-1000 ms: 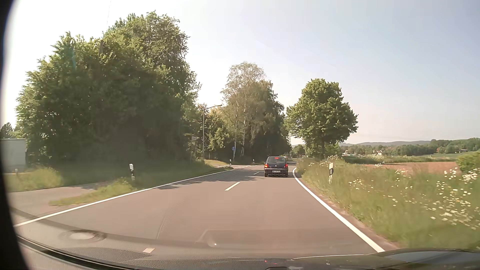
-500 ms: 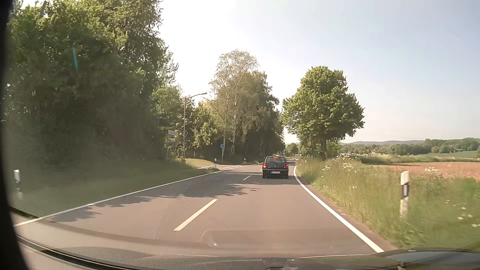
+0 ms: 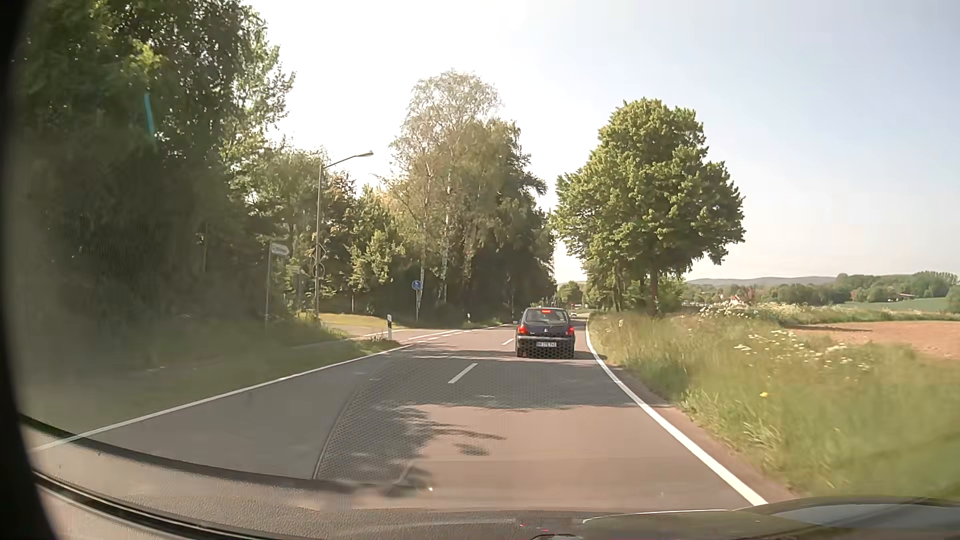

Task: Follow the waypoints while adhering to traffic rules and regulations

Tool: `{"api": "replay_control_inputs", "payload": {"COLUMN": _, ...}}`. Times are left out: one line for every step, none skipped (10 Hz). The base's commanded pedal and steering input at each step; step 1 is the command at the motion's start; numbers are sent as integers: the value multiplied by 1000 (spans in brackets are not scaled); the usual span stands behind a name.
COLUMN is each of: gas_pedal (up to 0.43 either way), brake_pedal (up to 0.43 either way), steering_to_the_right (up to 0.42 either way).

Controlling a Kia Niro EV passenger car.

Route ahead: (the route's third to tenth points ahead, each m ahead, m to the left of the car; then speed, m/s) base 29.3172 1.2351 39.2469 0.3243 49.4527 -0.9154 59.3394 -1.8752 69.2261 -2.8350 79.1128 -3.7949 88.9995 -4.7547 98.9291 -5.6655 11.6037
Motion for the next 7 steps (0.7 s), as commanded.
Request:
{"api": "replay_control_inputs", "payload": {"gas_pedal": 0, "brake_pedal": 287, "steering_to_the_right": 23}}
{"api": "replay_control_inputs", "payload": {"gas_pedal": 0, "brake_pedal": 280, "steering_to_the_right": 24}}
{"api": "replay_control_inputs", "payload": {"gas_pedal": 0, "brake_pedal": 195, "steering_to_the_right": 24}}
{"api": "replay_control_inputs", "payload": {"gas_pedal": 0, "brake_pedal": 37, "steering_to_the_right": 24}}
{"api": "replay_control_inputs", "payload": {"gas_pedal": 0, "brake_pedal": 0, "steering_to_the_right": 24}}
{"api": "replay_control_inputs", "payload": {"gas_pedal": 0, "brake_pedal": 0, "steering_to_the_right": 24}}
{"api": "replay_control_inputs", "payload": {"gas_pedal": 79, "brake_pedal": 0, "steering_to_the_right": 24}}
